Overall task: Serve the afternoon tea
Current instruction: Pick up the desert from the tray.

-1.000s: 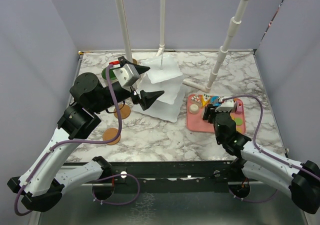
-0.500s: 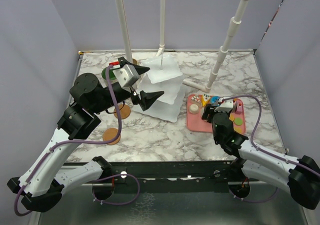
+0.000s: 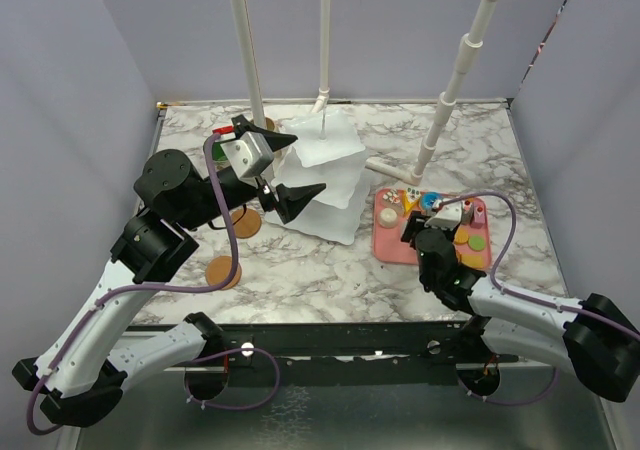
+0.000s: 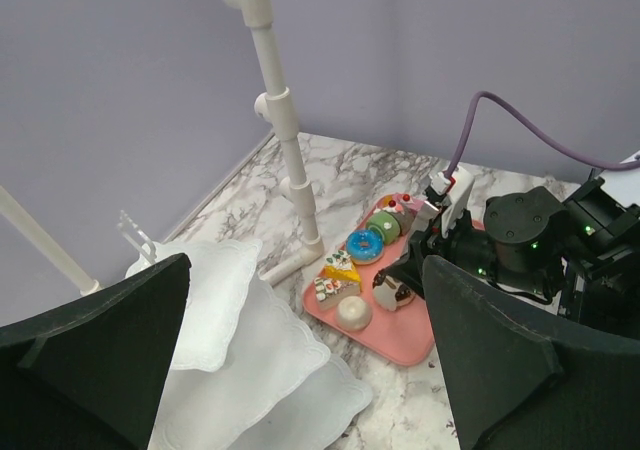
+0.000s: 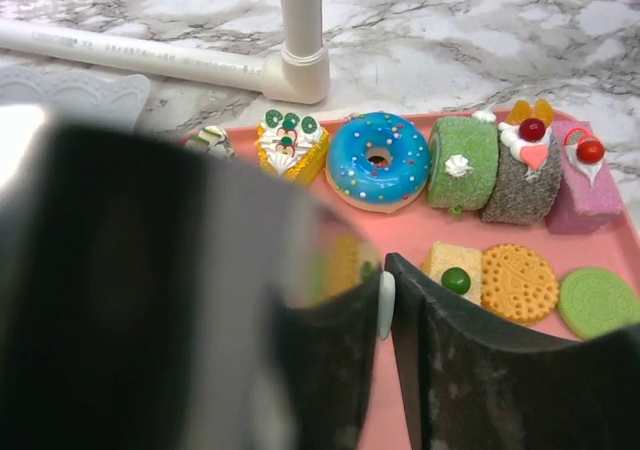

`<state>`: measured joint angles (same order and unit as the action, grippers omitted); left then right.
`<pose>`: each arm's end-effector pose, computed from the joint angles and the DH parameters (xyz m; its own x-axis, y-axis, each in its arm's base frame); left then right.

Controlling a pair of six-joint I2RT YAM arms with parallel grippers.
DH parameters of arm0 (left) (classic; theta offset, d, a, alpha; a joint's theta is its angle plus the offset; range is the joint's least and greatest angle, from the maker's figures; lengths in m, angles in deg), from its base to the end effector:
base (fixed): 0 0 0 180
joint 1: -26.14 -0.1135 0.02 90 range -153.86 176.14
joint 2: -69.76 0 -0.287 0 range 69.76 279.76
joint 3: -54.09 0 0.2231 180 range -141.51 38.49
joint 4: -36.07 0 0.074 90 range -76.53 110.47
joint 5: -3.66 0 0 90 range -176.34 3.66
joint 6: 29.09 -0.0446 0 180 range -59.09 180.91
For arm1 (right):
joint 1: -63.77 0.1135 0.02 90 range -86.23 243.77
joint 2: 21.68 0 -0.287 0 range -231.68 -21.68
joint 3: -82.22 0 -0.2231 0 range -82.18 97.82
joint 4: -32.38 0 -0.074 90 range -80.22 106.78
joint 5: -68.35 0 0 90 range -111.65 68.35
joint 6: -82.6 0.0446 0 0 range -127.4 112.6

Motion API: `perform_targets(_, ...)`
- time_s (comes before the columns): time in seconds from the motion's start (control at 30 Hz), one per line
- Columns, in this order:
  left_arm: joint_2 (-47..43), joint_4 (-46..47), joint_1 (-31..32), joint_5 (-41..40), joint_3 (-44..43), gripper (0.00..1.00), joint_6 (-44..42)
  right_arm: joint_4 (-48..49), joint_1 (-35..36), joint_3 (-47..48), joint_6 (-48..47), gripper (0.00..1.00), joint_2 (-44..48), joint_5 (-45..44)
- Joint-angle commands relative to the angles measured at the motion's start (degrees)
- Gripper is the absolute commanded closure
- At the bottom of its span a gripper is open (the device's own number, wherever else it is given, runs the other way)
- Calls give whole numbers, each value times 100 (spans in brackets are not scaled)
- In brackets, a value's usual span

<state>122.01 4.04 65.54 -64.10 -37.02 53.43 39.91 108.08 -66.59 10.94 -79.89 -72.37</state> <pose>0.0917 -0.0971 0.4941 0.2054 -0.0128 -0.9786 0.8585 0.4825 0.1739 0.1414 0.0898 0.2220 -0.2015 0.0817 -0.9761 0.1510 0.9872 0.0515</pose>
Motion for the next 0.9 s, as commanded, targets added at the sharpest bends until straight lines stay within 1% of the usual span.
perform_targets(0.0, -85, -41, 15, 60, 88, 1, -57, 425, 73, -198, 59, 40, 87, -349)
perform_targets(0.07, -85, -44, 14, 60, 80, 1, -64, 680, 88, -297, -153, 50, 217, -359)
perform_targets(0.13, -94, -43, 15, 61, 78, 1, -67, 950, 118, -419, -401, 57, 413, -280)
perform_targets(0.2, -106, -45, 15, 56, 87, 1, -75, 1144, 123, -527, -617, 62, 628, -148)
perform_targets(0.27, -118, -45, 15, 69, 112, 1, -82, 1164, 152, -548, -811, 65, 832, -22)
perform_targets(0.4, -135, -44, 15, 70, 141, 1, -134, 1219, 364, -450, -1186, 67, 1096, 351)
perform_targets(0.53, -102, -45, 15, 72, 150, 1, -128, 1546, 548, -167, -1470, 67, 894, 968)
perform_targets(0.63, -101, -45, 15, 104, 150, 1, -113, 2060, 561, 79, -1653, 66, 426, 1456)
perform_targets(0.73, -114, -43, 10, 108, 135, 1, -123, 2886, 555, 314, -1782, 64, -151, 1776)
perform_targets(0.87, -136, -45, 15, 121, 137, 1, -115, 3904, 490, 587, -2189, 61, -1209, 2065)
